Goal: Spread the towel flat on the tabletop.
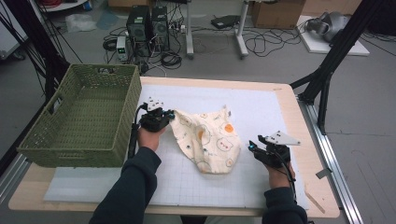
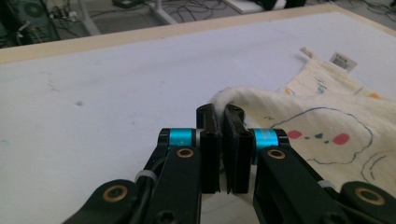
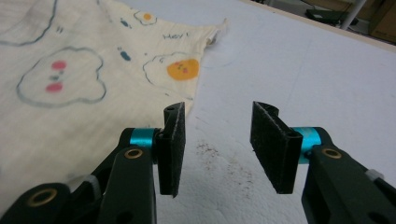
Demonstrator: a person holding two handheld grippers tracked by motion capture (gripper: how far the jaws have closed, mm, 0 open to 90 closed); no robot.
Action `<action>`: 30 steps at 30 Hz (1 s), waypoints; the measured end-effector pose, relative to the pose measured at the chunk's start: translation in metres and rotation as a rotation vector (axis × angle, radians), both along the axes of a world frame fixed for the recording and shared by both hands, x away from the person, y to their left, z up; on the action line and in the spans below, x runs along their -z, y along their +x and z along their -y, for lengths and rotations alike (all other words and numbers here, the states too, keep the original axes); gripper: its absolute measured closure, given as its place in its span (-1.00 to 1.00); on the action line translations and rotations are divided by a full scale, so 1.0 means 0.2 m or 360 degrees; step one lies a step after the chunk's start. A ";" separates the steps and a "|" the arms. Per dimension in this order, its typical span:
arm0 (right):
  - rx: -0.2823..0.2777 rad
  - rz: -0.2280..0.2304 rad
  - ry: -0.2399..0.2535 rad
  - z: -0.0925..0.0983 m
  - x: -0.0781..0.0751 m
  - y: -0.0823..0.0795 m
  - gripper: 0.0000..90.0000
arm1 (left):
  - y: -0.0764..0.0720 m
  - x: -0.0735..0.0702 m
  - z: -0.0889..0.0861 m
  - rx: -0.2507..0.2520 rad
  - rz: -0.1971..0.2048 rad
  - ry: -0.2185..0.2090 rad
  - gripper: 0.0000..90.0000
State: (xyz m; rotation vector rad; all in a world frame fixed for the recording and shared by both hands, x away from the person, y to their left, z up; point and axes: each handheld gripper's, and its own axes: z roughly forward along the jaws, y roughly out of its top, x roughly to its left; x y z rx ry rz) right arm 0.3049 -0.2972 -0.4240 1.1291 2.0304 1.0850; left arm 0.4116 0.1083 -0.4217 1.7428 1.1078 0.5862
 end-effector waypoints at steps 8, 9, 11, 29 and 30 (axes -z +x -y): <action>-0.0124 -0.0100 0.0006 -0.05 0.04 0.02 0.18 | -0.08 -0.04 0.03 0.0101 0.0060 -0.0009 0.22; -0.0155 -0.0118 0.0026 -0.06 0.05 0.03 0.18 | -0.09 -0.04 0.03 0.0119 0.0068 -0.0011 0.21; -0.0218 -0.0155 0.0034 -0.10 0.07 0.03 0.16 | -0.10 -0.05 0.03 0.0134 0.0079 -0.0014 0.19; -0.0448 -0.0303 -0.0117 -0.28 0.11 0.06 0.90 | -0.22 -0.11 -0.01 0.0283 0.0159 -0.0003 0.12; -0.0422 -0.0297 -0.0112 -0.27 0.11 0.06 0.90 | -0.23 -0.11 0.01 0.0314 0.0178 0.0010 0.12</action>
